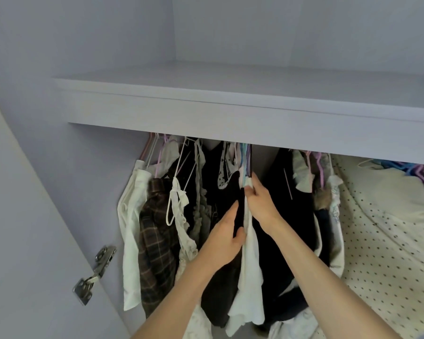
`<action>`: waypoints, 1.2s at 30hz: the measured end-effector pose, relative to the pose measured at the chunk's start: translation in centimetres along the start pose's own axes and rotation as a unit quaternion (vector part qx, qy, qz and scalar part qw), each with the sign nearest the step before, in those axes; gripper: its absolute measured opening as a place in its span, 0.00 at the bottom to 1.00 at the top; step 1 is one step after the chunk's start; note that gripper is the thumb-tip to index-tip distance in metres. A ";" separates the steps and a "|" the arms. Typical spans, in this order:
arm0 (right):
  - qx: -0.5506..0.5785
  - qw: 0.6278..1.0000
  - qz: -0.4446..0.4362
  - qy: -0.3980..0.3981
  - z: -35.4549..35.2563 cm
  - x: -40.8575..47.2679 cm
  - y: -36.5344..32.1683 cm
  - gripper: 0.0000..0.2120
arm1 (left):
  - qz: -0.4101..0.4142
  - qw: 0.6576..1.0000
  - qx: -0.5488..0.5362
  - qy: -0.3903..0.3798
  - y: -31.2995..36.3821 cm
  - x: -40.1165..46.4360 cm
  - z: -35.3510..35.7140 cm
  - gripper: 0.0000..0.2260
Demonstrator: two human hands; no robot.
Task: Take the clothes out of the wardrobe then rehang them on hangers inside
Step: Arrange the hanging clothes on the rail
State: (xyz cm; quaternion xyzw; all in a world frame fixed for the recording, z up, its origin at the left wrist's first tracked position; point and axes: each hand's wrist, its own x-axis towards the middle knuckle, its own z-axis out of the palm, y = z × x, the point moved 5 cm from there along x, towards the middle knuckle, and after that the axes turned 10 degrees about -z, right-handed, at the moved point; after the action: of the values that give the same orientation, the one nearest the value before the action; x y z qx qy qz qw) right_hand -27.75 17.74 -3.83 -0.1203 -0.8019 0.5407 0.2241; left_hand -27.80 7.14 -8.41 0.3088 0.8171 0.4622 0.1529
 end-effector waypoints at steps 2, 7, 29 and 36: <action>0.034 0.999 0.020 0.021 -0.6 -0.3 0.3 0.23 | 0.004 1.000 -0.006 0.013 0.6 0.0 0.7 0.28; 0.139 0.984 0.079 0.082 -2.6 -0.7 1.4 0.21 | 0.008 0.999 0.010 0.049 2.2 0.3 2.3 0.27; -0.248 0.945 -0.214 -0.002 1.6 -1.0 -4.2 0.23 | 0.106 0.960 0.055 0.253 0.9 -3.6 -5.9 0.15; -0.015 0.996 -0.064 -0.057 11.6 4.2 -4.2 0.28 | -0.022 0.892 0.170 0.419 -5.6 -4.2 -12.9 0.26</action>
State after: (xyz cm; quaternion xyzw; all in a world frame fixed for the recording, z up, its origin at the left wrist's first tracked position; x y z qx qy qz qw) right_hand -36.88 8.52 -2.69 -0.0412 -0.8276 0.5190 0.2098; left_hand -33.47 -6.21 -6.51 0.0896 0.8779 0.3995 -0.2484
